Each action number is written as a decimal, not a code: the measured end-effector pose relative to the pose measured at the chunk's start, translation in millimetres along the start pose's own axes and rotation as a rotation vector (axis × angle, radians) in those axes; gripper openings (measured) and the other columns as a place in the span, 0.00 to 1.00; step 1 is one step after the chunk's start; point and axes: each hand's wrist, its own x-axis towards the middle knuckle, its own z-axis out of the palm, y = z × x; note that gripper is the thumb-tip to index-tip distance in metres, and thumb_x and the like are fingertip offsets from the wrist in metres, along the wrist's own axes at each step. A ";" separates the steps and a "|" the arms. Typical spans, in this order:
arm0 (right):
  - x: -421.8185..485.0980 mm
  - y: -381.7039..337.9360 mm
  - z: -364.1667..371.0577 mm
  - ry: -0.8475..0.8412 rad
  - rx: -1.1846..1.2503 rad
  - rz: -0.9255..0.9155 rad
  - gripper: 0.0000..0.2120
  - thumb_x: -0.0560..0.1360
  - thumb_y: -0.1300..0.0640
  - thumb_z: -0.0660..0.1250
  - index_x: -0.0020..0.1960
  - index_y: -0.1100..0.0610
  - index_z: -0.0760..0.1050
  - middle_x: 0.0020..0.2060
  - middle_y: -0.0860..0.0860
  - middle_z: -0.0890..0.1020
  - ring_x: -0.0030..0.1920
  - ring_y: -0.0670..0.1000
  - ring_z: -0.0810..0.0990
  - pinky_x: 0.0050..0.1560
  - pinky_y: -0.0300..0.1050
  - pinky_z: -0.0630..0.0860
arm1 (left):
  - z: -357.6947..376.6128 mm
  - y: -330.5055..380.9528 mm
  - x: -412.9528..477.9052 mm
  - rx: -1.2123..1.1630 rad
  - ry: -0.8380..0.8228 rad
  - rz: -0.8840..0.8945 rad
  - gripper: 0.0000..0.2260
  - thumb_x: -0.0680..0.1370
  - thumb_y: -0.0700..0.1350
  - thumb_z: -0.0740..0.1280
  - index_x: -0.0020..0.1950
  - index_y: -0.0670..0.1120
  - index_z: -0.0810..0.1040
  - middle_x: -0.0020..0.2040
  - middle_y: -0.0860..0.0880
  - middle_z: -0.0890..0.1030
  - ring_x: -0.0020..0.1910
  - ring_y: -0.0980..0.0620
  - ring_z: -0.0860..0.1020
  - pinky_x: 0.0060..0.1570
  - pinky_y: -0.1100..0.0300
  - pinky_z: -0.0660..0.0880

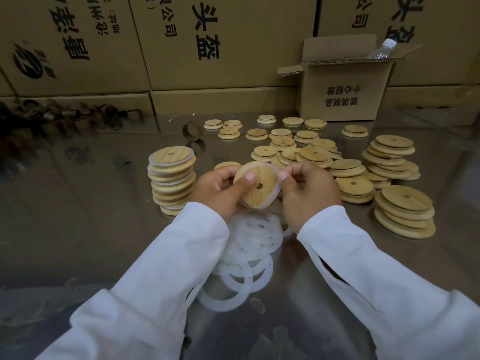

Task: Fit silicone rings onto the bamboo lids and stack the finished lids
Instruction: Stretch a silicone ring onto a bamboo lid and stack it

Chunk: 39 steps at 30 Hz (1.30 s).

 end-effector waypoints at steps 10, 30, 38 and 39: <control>-1.2 -5.9 4.5 -0.034 0.201 0.149 0.10 0.75 0.59 0.65 0.36 0.50 0.73 0.38 0.45 0.77 0.46 0.53 0.78 0.51 0.57 0.78 | -1.8 1.4 0.8 -0.200 -0.028 -0.055 0.07 0.77 0.37 0.61 0.47 0.44 0.78 0.41 0.47 0.82 0.38 0.55 0.82 0.39 0.60 0.80; -9.7 -8.6 0.4 0.060 0.074 -0.057 0.10 0.73 0.53 0.67 0.35 0.47 0.70 0.32 0.40 0.76 0.30 0.36 0.75 0.30 0.25 0.69 | 0.3 3.6 1.1 -0.232 0.036 -0.050 0.05 0.76 0.37 0.63 0.47 0.42 0.79 0.38 0.47 0.83 0.37 0.52 0.82 0.38 0.59 0.81; -10.0 -8.4 2.7 0.018 0.034 -0.059 0.12 0.74 0.57 0.66 0.34 0.47 0.68 0.33 0.42 0.76 0.34 0.42 0.76 0.36 0.27 0.73 | -2.1 -0.2 0.7 -0.054 0.052 0.030 0.04 0.74 0.42 0.66 0.46 0.48 0.81 0.38 0.50 0.84 0.42 0.52 0.82 0.48 0.52 0.79; -9.7 -8.6 3.9 0.015 0.067 -0.038 0.12 0.74 0.57 0.66 0.35 0.47 0.68 0.35 0.43 0.76 0.36 0.46 0.78 0.41 0.37 0.78 | -2.0 -0.3 0.8 -0.062 0.053 0.032 0.04 0.74 0.42 0.67 0.46 0.48 0.81 0.39 0.50 0.84 0.42 0.51 0.82 0.49 0.51 0.79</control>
